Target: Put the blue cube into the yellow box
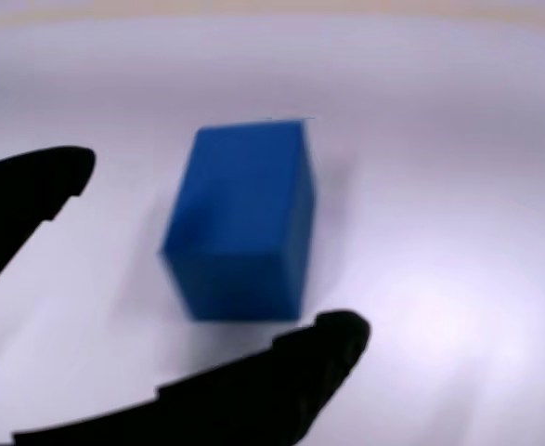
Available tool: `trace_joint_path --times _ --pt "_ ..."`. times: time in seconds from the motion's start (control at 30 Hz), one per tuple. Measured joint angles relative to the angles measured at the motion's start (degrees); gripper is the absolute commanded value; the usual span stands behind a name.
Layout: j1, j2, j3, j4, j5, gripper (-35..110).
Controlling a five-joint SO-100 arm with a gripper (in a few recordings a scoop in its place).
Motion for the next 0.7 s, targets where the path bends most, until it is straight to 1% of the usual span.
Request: trace_joint_path --times 0.3,0.7 --pt "-2.5 -14.2 -14.3 -4.4 1.1 53" --pt "-6.7 -22.0 -18.1 -9.1 0.9 53"
